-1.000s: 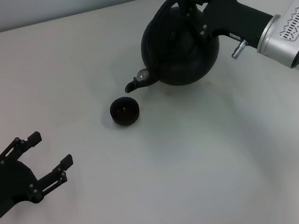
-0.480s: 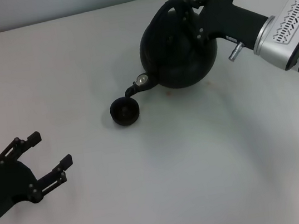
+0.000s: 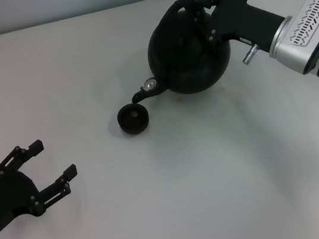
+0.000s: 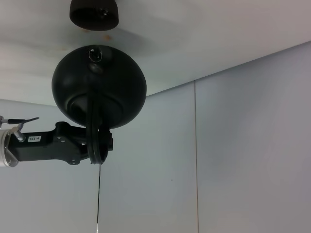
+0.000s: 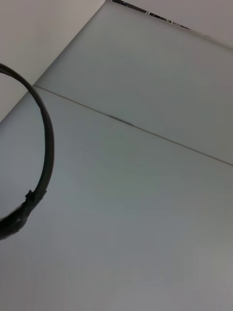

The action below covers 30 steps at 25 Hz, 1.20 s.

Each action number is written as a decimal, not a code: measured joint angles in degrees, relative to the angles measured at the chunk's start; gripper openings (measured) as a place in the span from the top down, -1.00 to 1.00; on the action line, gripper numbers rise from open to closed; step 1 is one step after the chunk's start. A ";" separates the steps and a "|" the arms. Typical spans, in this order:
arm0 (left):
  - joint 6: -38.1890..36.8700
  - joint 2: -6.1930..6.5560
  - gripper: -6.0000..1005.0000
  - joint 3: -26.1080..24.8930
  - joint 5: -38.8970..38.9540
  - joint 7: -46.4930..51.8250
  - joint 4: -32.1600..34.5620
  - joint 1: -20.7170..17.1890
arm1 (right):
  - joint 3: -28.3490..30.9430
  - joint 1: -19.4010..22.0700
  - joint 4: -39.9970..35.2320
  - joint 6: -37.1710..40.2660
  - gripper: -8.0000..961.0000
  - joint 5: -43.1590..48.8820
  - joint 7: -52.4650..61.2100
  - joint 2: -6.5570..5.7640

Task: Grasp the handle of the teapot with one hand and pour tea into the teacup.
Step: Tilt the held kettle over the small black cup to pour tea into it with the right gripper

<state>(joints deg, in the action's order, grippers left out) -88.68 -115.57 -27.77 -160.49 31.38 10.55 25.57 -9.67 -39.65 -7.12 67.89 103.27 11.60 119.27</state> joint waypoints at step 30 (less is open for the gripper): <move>0.00 -0.18 -0.71 -0.09 0.00 -0.22 0.01 0.01 | 0.67 0.27 1.12 -0.01 0.78 -0.93 4.80 -0.01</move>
<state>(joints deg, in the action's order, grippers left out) -88.68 -115.75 -27.86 -160.49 31.16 10.55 25.58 -8.99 -39.38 -6.00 67.88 102.34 16.40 119.26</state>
